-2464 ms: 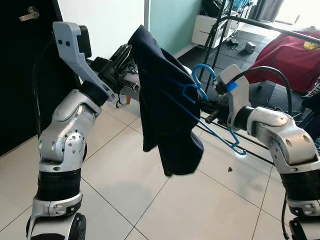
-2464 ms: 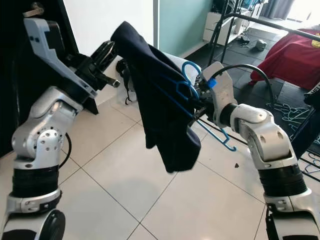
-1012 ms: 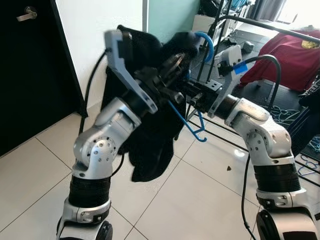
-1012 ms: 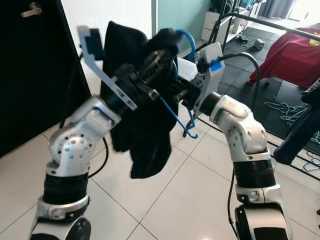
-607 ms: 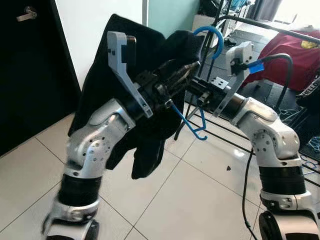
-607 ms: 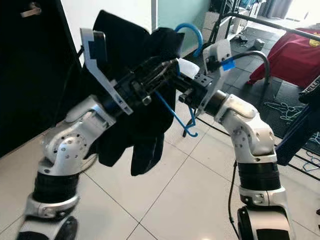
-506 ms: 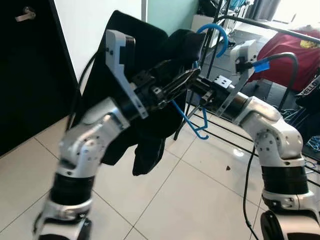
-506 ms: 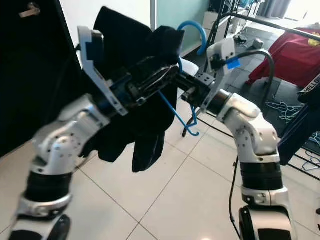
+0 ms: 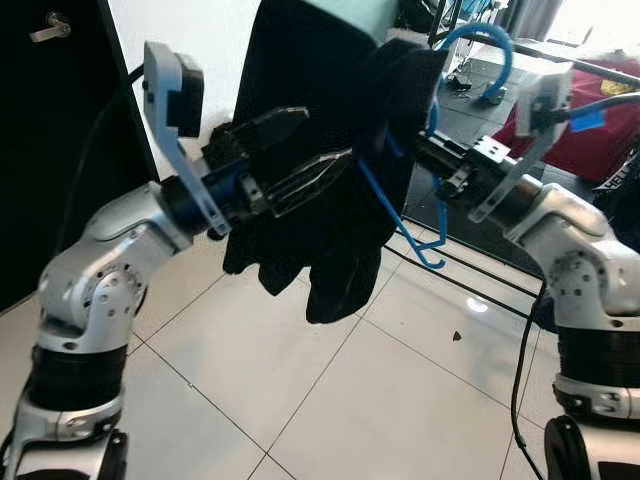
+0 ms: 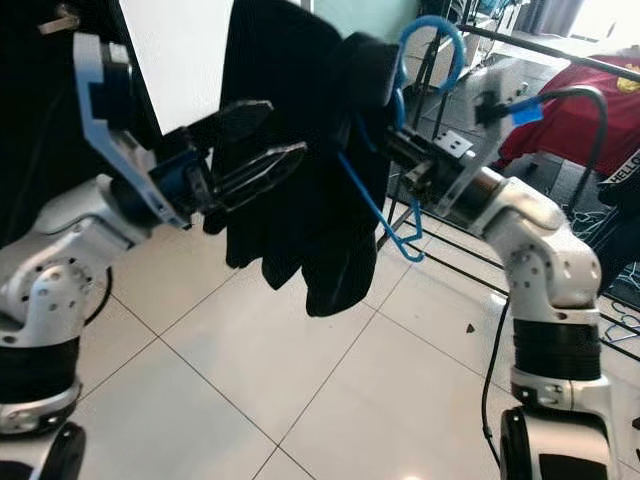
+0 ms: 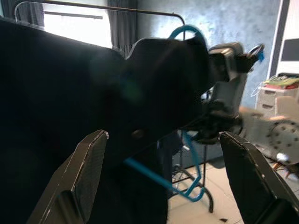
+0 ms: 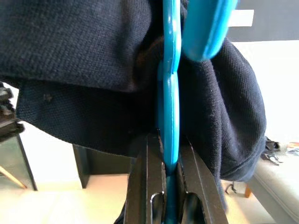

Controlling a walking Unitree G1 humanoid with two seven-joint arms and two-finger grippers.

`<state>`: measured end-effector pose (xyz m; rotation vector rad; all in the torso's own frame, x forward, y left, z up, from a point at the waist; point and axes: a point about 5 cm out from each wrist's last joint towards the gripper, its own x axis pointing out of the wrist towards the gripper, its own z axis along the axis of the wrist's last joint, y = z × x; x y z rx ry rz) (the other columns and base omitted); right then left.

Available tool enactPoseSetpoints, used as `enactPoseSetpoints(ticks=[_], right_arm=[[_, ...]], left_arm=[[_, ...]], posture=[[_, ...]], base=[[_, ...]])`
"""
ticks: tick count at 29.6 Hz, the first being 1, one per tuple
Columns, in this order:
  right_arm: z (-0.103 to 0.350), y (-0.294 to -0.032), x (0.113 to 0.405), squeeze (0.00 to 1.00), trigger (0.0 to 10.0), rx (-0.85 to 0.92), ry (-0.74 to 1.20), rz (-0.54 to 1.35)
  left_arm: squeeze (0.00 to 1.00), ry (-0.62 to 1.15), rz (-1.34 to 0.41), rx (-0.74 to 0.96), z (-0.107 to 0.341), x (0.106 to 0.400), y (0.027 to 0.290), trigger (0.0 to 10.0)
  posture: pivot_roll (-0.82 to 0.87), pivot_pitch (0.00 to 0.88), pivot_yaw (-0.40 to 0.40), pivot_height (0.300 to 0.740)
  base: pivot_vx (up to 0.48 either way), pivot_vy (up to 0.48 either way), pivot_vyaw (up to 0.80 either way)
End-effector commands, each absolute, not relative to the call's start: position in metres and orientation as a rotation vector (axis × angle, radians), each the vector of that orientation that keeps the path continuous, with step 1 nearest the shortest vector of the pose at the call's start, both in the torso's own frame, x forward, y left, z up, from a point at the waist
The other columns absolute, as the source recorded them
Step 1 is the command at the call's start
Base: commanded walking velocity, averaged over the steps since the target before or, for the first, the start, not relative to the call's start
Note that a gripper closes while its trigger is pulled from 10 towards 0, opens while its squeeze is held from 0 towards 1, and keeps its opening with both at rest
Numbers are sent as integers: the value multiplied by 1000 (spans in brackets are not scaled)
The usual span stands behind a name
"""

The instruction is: Hang hanger

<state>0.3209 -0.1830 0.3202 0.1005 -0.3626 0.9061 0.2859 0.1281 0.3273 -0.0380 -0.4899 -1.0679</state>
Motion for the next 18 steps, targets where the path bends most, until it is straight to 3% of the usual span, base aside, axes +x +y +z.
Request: enactPoseSetpoints(ticks=[1, 3, 6, 8, 9, 18], right_arm=[[342, -187, 307, 0, 10000, 102, -452, 983], [344, -189, 303, 0, 10000, 107, -453, 1013], [347, -195, 292, 0, 10000, 113, -445, 1105], [347, -195, 292, 0, 10000, 113, -445, 1105], [347, -199, 283, 0, 10000, 106, -425, 1162], [347, -209, 270, 0, 10000, 117, -412, 1199]], left_arm=[[1000, -479, -995, 13, 324, 291, 138, 10000], [1000, -478, -941, 33, 322, 296, 141, 10000], [1000, -456, -718, 108, 312, 315, 150, 10000], [1000, -456, -718, 108, 312, 315, 150, 10000], [0, -469, -637, 92, 308, 319, 153, 10000], [0, -492, -574, 76, 305, 320, 152, 10000]], posture=[[-2, 84, -57, 740], [-2, 84, -57, 740], [-2, 86, -57, 740], [-2, 86, -57, 740], [-6, 89, -58, 740], [-8, 91, -52, 740]], base=[[0, 0, 0], [0, 0, 0], [0, 0, 0], [0, 0, 0], [0, 0, 0], [0, 0, 0]])
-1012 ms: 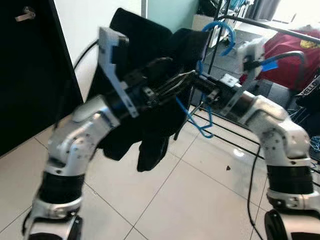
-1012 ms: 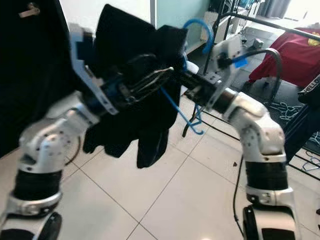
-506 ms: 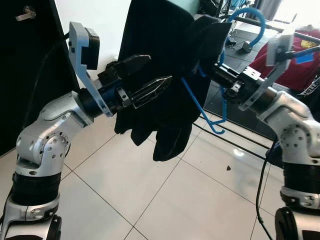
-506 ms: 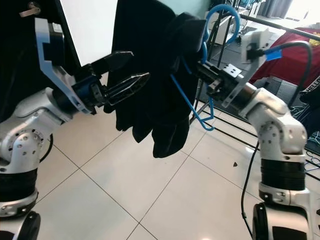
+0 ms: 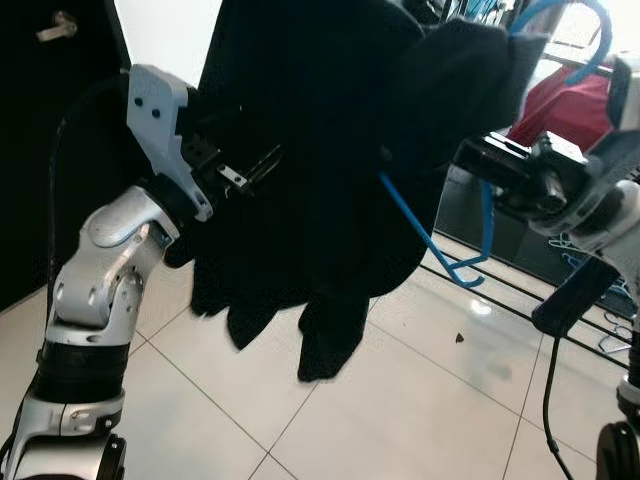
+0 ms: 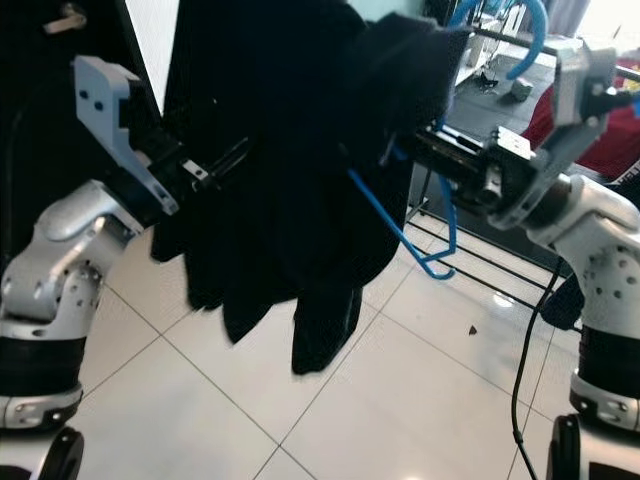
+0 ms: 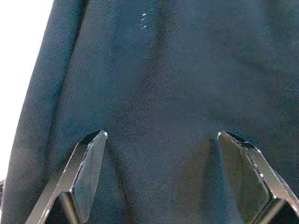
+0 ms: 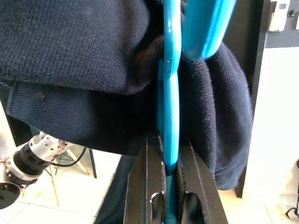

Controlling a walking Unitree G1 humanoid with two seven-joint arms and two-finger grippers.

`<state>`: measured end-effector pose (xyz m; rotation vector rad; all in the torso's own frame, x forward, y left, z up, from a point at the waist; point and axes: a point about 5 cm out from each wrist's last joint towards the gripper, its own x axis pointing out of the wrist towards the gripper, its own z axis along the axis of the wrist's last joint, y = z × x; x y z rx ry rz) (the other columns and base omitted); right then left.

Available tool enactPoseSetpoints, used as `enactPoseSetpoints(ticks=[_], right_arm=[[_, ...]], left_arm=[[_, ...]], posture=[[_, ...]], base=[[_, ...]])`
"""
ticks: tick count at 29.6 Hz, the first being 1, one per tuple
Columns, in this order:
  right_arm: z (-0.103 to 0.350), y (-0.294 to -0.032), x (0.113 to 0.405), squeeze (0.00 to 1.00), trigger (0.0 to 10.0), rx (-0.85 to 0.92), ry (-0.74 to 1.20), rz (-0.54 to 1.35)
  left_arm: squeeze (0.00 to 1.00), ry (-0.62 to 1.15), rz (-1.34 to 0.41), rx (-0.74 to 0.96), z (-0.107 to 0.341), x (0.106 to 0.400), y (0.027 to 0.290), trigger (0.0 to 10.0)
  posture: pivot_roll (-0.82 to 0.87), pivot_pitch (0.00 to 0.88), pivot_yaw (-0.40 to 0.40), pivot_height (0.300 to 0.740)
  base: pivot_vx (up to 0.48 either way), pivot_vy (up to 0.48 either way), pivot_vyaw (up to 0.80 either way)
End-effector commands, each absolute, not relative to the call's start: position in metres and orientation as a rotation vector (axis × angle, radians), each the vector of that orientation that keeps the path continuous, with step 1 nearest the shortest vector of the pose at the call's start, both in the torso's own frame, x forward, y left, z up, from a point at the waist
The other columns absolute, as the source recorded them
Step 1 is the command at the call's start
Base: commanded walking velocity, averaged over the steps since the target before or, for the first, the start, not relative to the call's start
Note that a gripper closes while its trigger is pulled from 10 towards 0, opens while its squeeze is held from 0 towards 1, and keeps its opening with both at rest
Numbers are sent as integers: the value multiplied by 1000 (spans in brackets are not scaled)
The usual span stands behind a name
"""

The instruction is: Hang hanger

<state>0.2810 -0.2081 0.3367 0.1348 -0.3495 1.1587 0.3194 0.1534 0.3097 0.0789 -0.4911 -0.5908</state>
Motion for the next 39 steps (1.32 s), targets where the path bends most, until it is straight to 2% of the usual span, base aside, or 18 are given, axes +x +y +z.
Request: enactPoseSetpoints(ticks=[1, 4, 5, 6, 7, 8, 18, 22, 26, 38, 39], right_arm=[[347, -209, 270, 0, 10000, 117, -412, 1199], [348, -210, 270, 0, 10000, 114, -412, 1185], [349, -210, 270, 0, 10000, 112, -415, 1173], [350, -211, 272, 0, 10000, 114, -421, 1158], [350, -211, 272, 0, 10000, 116, -424, 1151], [351, -211, 273, 0, 10000, 118, -428, 1147], [360, -210, 269, 0, 10000, 138, -454, 1166], [361, -209, 265, 0, 10000, 137, -455, 1182], [361, -211, 264, 0, 10000, 136, -454, 1175], [358, -213, 267, 0, 10000, 137, -449, 1133], [356, -216, 275, 0, 10000, 117, -431, 1062]], left_arm=[[0, -492, -574, 76, 305, 320, 152, 10000], [0, -509, -567, 83, 305, 321, 150, 10000], [0, -518, -569, 83, 306, 321, 149, 9176], [0, -526, -575, 79, 306, 320, 148, 3765], [0, -533, -577, 77, 306, 320, 148, 3765], [0, -534, -578, 77, 306, 320, 147, 0], [0, -523, -572, 88, 297, 321, 145, 0], [0, -513, -446, 120, 292, 330, 157, 0], [0, -513, -403, 97, 292, 333, 166, 0], [0, -539, -456, 36, 293, 330, 159, 0], [0, -544, -527, -28, 296, 326, 154, 0]], posture=[[-8, 91, -52, 740], [-8, 90, -51, 740], [-6, 88, -50, 740], [-6, 88, -50, 740], [-6, 88, -50, 740], [-6, 88, -50, 740], [-10, 83, -50, 740], [-15, 81, -48, 740], [-15, 81, -48, 740], [-16, 78, -43, 740], [-16, 78, -43, 740]], base=[[0, 0, 0], [0, 0, 0], [0, 0, 0], [0, 0, 0], [0, 0, 0], [0, 0, 0], [0, 0, 0], [0, 0, 0], [0, 0, 0], [0, 0, 0], [0, 0, 0]])
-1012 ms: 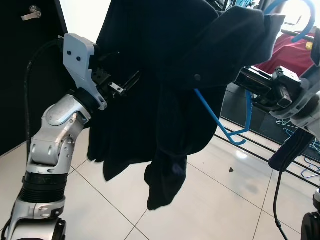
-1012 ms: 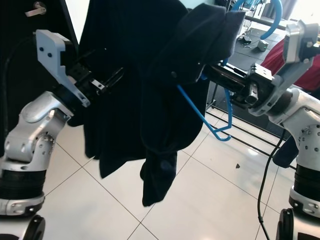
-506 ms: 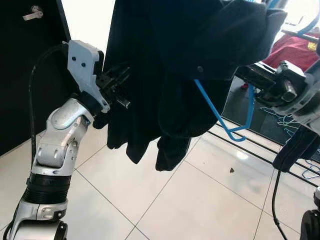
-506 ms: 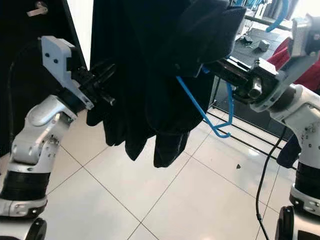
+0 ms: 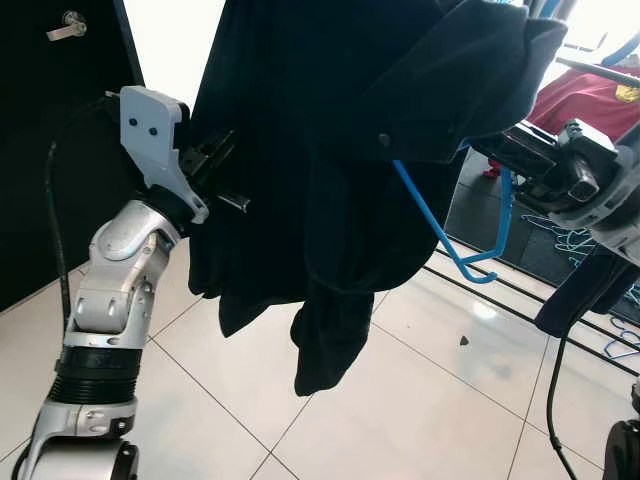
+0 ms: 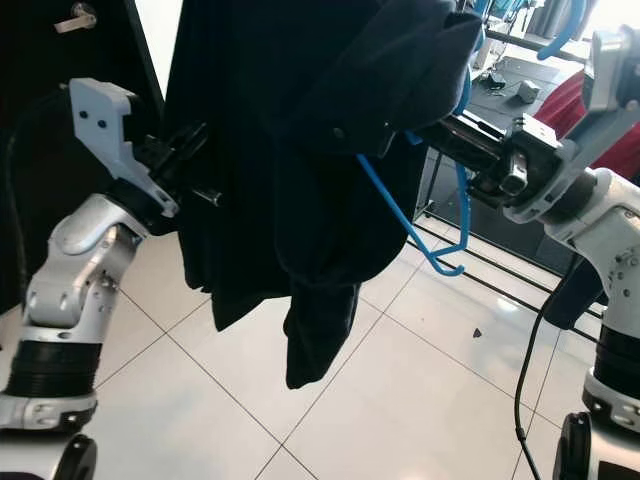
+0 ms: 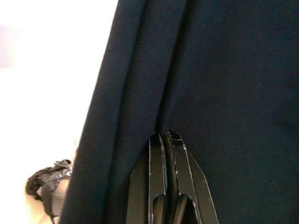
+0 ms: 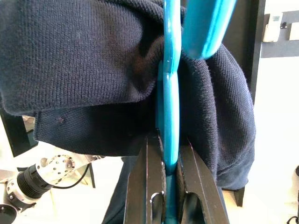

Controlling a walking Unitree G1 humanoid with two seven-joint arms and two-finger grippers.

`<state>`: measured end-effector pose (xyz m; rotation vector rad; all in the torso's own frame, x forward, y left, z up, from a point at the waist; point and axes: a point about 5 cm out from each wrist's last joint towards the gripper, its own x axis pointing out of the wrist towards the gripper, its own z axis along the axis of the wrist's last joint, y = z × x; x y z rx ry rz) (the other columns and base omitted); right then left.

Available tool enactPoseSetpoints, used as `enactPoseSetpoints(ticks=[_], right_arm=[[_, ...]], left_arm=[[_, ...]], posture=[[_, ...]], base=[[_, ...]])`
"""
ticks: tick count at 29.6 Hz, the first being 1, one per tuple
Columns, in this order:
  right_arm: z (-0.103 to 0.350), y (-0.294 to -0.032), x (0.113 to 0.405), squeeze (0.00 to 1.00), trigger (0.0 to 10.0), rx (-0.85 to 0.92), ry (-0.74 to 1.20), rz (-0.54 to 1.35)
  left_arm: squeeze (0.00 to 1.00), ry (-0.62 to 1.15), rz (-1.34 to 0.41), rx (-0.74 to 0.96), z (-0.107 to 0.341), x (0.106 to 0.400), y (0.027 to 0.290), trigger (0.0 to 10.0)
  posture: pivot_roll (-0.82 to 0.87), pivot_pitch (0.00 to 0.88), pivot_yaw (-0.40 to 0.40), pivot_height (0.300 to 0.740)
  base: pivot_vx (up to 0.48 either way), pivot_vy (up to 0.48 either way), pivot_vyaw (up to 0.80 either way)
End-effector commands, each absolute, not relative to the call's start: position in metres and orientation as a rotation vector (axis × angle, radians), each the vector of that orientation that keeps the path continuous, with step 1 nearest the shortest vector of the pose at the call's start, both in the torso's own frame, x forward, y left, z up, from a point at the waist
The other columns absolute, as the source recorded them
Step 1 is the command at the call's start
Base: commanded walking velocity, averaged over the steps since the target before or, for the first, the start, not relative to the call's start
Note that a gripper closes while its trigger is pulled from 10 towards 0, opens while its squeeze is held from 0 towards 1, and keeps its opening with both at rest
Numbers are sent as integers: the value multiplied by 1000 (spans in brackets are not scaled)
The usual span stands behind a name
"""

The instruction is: Hang hanger

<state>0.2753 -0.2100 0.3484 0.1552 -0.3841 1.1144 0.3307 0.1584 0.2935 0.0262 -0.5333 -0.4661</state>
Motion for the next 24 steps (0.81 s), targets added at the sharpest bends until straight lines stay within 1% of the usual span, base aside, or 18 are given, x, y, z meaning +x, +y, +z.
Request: enactPoseSetpoints(ticks=[1, 2, 3, 4, 5, 7, 10, 14, 15, 17, 19, 24], right_arm=[[352, -220, 286, 0, 10000, 102, -405, 960], [352, -220, 286, 0, 10000, 102, -405, 960], [348, -224, 298, 0, 10000, 105, -385, 865], [345, -227, 304, 0, 10000, 108, -372, 806], [345, -227, 304, 0, 10000, 108, -372, 806], [340, -229, 317, 0, 10000, 128, -339, 704], [328, -233, 331, 0, 10000, 144, -283, 593], [326, -234, 333, 0, 10000, 142, -273, 576], [323, -236, 336, 0, 10000, 165, -271, 557], [322, -237, 337, 0, 10000, 171, -270, 552], [324, -243, 340, 0, 10000, 191, -282, 516], [325, -246, 341, 0, 10000, 209, -293, 497]], left_arm=[[0, -557, -652, -96, 300, 317, 146, 0], [0, -557, -652, -96, 300, 317, 146, 0], [0, -570, -803, -170, 305, 305, 137, 0], [0, -580, -907, -214, 307, 296, 131, 0], [0, -580, -907, -214, 307, 296, 131, 0], [0, -582, -1097, -235, 308, 279, 125, 0], [0, -560, -1234, -245, 306, 263, 127, 0], [0, -553, -1254, -250, 305, 261, 129, 0], [0, -518, -1262, -228, 300, 257, 138, 0], [0, -507, -1264, -222, 299, 255, 141, 0], [0, -454, -1283, -206, 293, 251, 150, 0], [0, -407, -1286, -181, 287, 248, 156, 0]], posture=[[-16, 82, -47, 740], [-16, 82, -47, 740], [-15, 85, -49, 740], [-15, 85, -49, 740], [-15, 85, -49, 740], [-12, 87, -50, 740], [-9, 89, -50, 740], [-9, 89, -50, 740], [-3, 92, -56, 740], [-3, 92, -56, 740], [-4, 94, -61, 740], [-4, 94, -61, 740]], base=[[0, 0, 0], [0, 0, 0], [0, 0, 0], [0, 0, 0], [0, 0, 0], [0, 0, 0], [0, 0, 0], [0, 0, 0], [0, 0, 0], [0, 0, 0], [0, 0, 0], [0, 0, 0]])
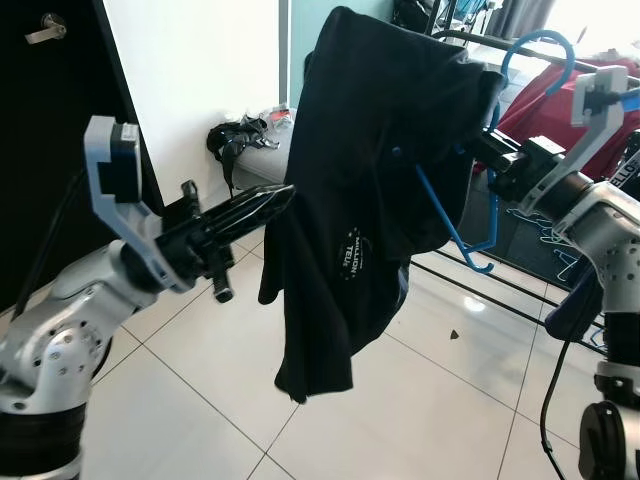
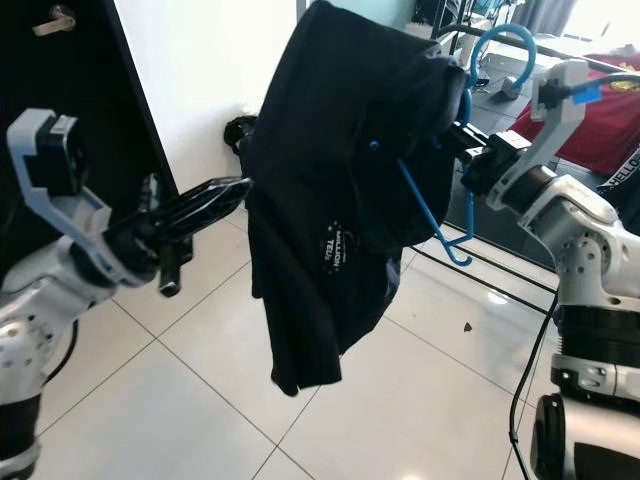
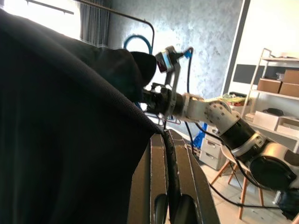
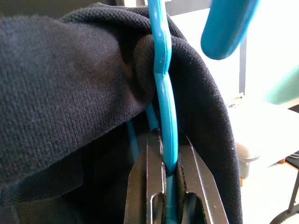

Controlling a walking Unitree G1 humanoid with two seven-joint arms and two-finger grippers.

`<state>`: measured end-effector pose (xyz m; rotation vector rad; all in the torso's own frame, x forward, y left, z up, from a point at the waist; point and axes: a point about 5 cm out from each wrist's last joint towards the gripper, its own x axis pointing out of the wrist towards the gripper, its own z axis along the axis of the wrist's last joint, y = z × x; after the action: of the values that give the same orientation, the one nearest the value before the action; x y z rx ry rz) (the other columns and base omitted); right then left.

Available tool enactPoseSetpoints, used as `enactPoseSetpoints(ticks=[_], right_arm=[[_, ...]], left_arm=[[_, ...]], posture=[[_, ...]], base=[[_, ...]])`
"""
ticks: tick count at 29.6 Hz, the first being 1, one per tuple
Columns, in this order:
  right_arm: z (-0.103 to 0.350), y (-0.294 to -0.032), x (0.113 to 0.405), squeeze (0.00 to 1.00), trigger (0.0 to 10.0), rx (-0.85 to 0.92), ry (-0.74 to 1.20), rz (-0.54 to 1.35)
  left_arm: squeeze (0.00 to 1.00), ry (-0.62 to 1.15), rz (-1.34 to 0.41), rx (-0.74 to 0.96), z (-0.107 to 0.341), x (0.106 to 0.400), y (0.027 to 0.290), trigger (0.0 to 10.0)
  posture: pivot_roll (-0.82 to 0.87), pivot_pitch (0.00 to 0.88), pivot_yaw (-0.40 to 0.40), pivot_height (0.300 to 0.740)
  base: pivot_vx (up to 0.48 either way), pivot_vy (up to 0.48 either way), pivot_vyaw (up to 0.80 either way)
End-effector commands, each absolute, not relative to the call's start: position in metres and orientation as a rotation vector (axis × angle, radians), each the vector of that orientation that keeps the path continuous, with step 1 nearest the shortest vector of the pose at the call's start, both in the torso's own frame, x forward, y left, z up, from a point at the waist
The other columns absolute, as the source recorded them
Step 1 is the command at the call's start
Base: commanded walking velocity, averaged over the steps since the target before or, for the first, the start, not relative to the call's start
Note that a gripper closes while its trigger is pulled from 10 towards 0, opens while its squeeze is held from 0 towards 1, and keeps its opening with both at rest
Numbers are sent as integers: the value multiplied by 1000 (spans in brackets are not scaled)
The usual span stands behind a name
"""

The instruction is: Hang hanger

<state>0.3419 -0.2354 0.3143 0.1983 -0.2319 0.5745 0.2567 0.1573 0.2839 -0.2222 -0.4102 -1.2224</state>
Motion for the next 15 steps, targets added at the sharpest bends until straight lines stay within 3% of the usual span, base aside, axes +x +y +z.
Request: enactPoseSetpoints(ticks=[1, 7, 15], right_arm=[[325, -246, 341, 0, 10000, 209, -293, 497], [328, -262, 350, 0, 10000, 266, -307, 344], [313, -251, 352, 0, 10000, 229, -160, 392]], left_arm=[[0, -407, -1286, -181, 287, 248, 156, 0], [0, -147, -1265, -180, 234, 244, 173, 0], [0, -216, -1070, -236, 234, 260, 196, 0]], posture=[[-4, 94, -61, 740], [0, 99, -61, 740], [1, 101, -64, 740]], base=[[0, 0, 0], [0, 0, 0], [0, 0, 0]])
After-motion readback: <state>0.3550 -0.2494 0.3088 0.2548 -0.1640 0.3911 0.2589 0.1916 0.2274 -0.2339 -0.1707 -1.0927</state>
